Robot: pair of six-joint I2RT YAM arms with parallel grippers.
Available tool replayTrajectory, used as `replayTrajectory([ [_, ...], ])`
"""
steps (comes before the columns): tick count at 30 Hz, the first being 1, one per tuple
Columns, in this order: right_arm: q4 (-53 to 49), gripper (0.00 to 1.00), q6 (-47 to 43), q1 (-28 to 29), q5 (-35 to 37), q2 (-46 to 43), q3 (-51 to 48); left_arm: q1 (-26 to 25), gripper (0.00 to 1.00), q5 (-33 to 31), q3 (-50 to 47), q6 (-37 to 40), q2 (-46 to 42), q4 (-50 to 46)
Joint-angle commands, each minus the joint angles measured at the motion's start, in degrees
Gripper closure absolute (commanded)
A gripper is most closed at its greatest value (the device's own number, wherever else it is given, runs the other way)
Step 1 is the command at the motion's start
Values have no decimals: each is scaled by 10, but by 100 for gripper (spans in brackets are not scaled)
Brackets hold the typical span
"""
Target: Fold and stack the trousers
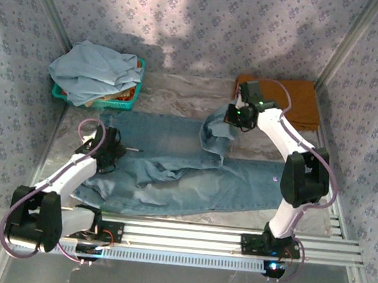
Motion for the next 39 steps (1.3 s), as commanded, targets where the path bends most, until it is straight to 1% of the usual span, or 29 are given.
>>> replayTrajectory([
  [1,-76,100,-47,63,112,-7,54,4,33,12,1,3,-18,-17],
  [3,-84,100,-52,98,127,10,61,4,33,17,-4,2,-23,-13],
  [5,-84,100,-48,117,137,20,58,4,33,20,-6,2,-26,-14],
  [7,-87,100,-43,124,152,19,52,4,33,25,-7,1,-30,-14],
  [9,-88,100,-37,120,164,1,36,3,33,26,-8,3,-34,-13],
  [12,-86,100,-33,93,175,-42,9,4,34,28,-8,4,-36,-12],
  [14,-83,100,-42,64,173,-78,-7,4,35,32,-10,3,-36,-5],
  [17,-91,100,-60,21,195,-135,-43,4,37,41,-12,-3,-32,9],
  [18,-76,100,-59,3,198,-169,-85,3,38,43,-12,-3,-31,12],
  [20,-42,100,-26,-38,210,-242,-178,0,39,44,-19,-7,-33,19],
  [21,-13,100,-7,-59,226,-284,-252,-1,40,44,-27,-10,-36,29],
  [22,8,94,19,-75,250,-318,-305,-2,40,44,-36,-14,-39,40],
  [23,24,76,60,-97,277,-359,-367,-3,40,45,-48,-19,-42,52],
  [24,34,52,82,-115,290,-385,-406,-5,40,49,-59,-23,-46,66],
  [25,37,33,107,-136,308,-406,-444,-6,40,50,-71,-27,-51,78],
  [26,27,27,132,-159,314,-421,-466,-7,40,50,-82,-31,-56,85],
  [28,4,25,159,-217,295,-444,-488,-9,40,51,-105,-38,-71,102],
  [29,4,25,164,-243,273,-459,-497,-9,40,48,-116,-40,-83,107],
  [32,10,25,170,-297,210,-492,-502,-9,40,35,-135,-46,-119,103],
  [34,10,25,174,-312,183,-498,-489,-9,40,23,-143,-46,-139,99],
  [36,2,25,182,-314,164,-496,-469,-9,40,9,-142,-43,-147,91],
  [37,1,23,186,-315,149,-493,-462,-9,40,4,-140,-41,-147,86],
  [38,6,18,193,-318,132,-486,-455,-9,40,3,-137,-38,-144,85],
  [39,11,15,192,-322,116,-476,-449,-9,40,3,-134,-34,-139,84],
])
